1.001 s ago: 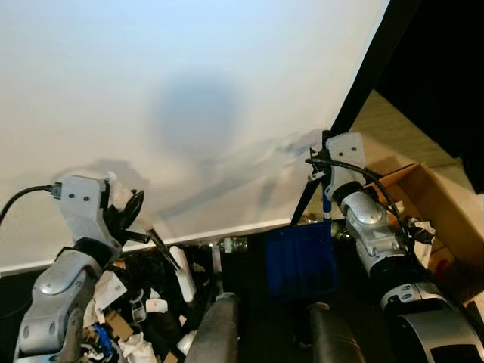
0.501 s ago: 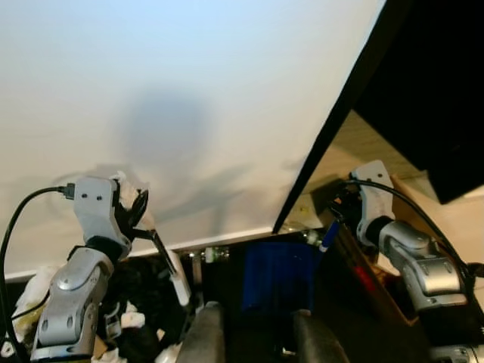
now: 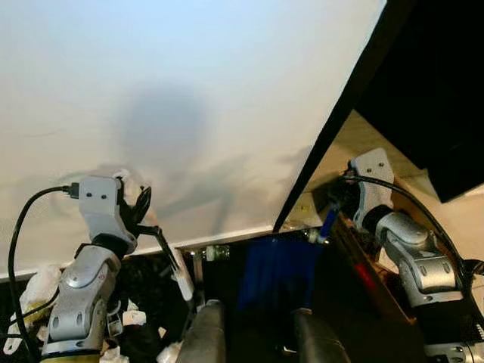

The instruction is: Sweep floor

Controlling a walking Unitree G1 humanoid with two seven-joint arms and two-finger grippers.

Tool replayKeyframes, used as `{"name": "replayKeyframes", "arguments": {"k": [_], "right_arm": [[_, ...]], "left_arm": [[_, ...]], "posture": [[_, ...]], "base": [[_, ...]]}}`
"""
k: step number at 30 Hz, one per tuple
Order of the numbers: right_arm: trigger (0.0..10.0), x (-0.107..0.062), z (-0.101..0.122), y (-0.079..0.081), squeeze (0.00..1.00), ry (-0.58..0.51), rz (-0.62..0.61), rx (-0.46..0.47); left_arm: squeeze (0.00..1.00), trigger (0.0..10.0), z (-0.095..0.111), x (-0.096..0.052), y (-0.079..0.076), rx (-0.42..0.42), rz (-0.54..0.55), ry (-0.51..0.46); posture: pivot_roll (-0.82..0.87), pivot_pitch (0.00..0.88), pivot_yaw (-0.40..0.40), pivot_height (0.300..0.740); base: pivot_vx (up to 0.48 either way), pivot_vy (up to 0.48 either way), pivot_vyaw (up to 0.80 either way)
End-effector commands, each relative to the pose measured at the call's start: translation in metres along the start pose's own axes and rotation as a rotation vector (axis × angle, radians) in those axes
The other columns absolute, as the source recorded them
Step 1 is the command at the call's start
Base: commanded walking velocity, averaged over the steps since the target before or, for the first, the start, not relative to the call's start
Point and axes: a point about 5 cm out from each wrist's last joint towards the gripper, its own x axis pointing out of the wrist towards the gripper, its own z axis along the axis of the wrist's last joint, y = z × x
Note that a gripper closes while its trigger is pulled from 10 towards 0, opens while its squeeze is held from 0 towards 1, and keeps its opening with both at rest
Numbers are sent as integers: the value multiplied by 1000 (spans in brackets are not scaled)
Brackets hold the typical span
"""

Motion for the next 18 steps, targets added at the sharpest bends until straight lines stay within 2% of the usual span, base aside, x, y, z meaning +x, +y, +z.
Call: {"name": "replayKeyframes", "arguments": {"k": [1,4,8,13,16,18], "right_arm": [[10000,-5,9,-2,0,-102,-36,-23],[10000,-3,1,3,0,-95,-21,-2],[10000,1,-12,11,0,-121,23,-71],[10000,3,-18,11,0,-113,61,-65],[10000,7,-22,18,0,-128,147,-134],[10000,8,-23,20,0,-136,162,-144]], "left_arm": [[0,10000,-8,-2,1,-4,15,23],[0,10000,-7,0,2,-3,16,18],[0,10000,-5,4,2,-2,13,9],[0,10000,-5,4,5,1,12,8],[0,10000,-4,3,11,16,8,16],[0,10000,-4,2,12,18,4,20]], "posture": [[193,237,-25,740],[196,231,-19,740],[209,219,-12,740],[216,214,-8,740],[224,206,-2,740],[224,206,-2,740]], "base": [[0,0,0],[0,0,0],[0,0,0],[0,0,0],[0,0,0],[0,0,0]]}}
